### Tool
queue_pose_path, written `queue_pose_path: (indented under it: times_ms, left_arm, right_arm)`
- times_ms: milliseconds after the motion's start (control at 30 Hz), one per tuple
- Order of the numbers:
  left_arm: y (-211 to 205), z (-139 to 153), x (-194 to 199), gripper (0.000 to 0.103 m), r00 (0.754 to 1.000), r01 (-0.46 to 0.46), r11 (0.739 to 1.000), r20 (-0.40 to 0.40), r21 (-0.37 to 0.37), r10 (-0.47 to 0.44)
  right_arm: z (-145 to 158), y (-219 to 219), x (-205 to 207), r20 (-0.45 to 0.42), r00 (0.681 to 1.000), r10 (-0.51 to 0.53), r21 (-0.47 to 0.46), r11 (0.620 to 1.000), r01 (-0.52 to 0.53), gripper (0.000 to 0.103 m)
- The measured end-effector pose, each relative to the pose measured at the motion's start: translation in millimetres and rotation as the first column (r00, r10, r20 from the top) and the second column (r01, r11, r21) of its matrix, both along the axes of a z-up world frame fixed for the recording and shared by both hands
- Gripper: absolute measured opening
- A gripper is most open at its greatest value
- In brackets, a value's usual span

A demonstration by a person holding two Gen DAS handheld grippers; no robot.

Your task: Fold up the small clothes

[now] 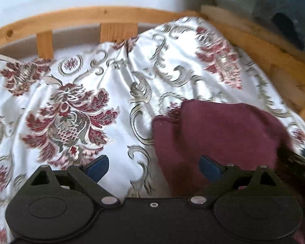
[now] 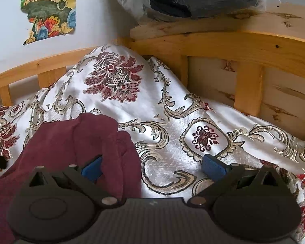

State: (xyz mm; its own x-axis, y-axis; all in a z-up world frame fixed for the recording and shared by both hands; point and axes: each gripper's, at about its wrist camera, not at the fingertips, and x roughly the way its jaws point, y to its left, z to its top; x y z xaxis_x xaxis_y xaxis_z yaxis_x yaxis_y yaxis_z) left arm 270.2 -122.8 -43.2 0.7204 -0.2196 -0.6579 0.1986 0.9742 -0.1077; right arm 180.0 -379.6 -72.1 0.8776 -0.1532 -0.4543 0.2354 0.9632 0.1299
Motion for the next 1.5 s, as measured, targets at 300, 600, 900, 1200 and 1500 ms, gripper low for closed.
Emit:
queue_pose_path:
  times_ms: [300, 600, 900, 1200, 1500]
  left_arm:
    - [-3, -18, 52, 0.017, 0.998, 0.022, 0.999, -0.066, -0.033, -0.024]
    - [16, -17, 52, 0.002, 0.994, -0.085, 0.987, -0.081, -0.133, 0.074]
    - [19, -5, 28, 0.042, 0.993, -0.112, 0.982, -0.050, -0.152, 0.106]
    - [6, 9, -48, 0.081, 0.993, -0.058, 0.996, -0.103, -0.066, 0.051]
    - [1, 15, -100, 0.091, 0.991, -0.075, 0.990, -0.121, -0.119, 0.061]
  right_arm:
    - [-1, -1, -1, 0.011, 1.000, 0.018, 0.001, 1.000, -0.018, 0.103]
    - [1, -4, -3, 0.000, 0.999, 0.035, 0.012, 0.999, -0.035, 0.103]
    - [3, -8, -5, 0.006, 0.999, 0.053, 0.040, 0.998, -0.053, 0.103]
    - [9, -14, -1, -0.029, 0.996, 0.086, 0.042, 0.996, -0.085, 0.103]
    - [11, -13, -4, -0.080, 0.993, 0.091, -0.025, 0.995, -0.093, 0.103]
